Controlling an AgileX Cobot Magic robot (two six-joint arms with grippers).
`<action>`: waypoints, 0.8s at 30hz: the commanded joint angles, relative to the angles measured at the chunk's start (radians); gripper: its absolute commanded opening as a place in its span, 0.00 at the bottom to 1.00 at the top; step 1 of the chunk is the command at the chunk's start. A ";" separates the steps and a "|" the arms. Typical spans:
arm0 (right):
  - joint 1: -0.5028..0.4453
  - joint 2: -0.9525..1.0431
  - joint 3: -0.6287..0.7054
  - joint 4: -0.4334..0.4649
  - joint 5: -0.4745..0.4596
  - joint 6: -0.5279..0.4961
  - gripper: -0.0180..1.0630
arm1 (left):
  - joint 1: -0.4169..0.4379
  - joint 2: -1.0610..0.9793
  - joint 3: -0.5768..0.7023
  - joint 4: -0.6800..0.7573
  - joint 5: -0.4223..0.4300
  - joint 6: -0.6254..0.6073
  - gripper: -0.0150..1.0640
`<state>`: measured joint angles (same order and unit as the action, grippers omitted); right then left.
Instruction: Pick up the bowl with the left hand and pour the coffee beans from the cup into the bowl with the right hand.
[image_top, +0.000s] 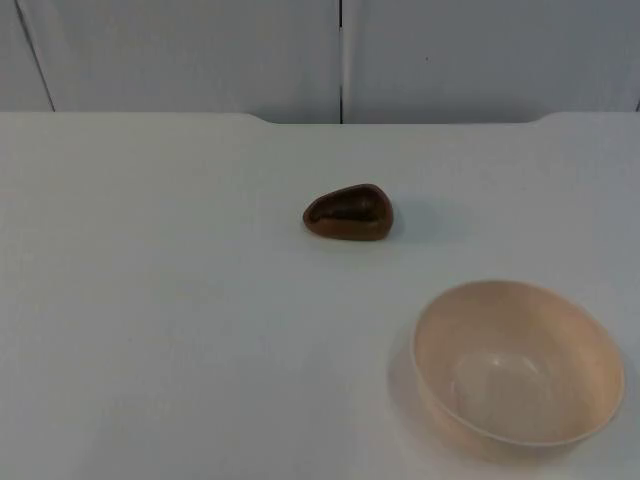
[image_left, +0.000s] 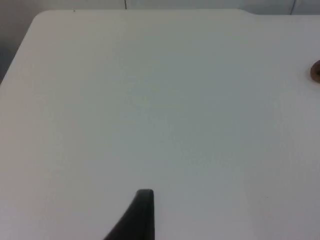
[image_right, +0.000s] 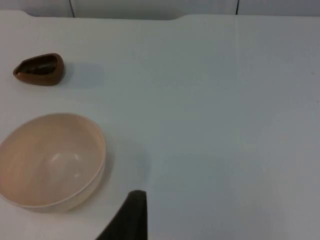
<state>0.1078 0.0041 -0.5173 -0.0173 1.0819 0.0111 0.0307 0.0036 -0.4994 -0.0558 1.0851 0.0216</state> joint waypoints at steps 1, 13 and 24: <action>-0.007 -0.004 0.002 -0.006 -0.004 -0.004 0.99 | 0.002 -0.004 0.003 -0.036 -0.019 -0.003 0.99; -0.007 -0.004 0.002 -0.006 -0.004 -0.004 0.99 | 0.002 0.183 -0.113 -0.128 -0.105 0.000 0.99; -0.007 -0.004 0.002 -0.006 -0.004 -0.004 0.99 | 0.002 0.346 -0.165 -0.239 -0.177 -0.002 0.99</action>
<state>0.1078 0.0041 -0.5173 -0.0173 1.0819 0.0092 0.0307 0.3213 -0.6574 -0.2486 0.9358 0.0216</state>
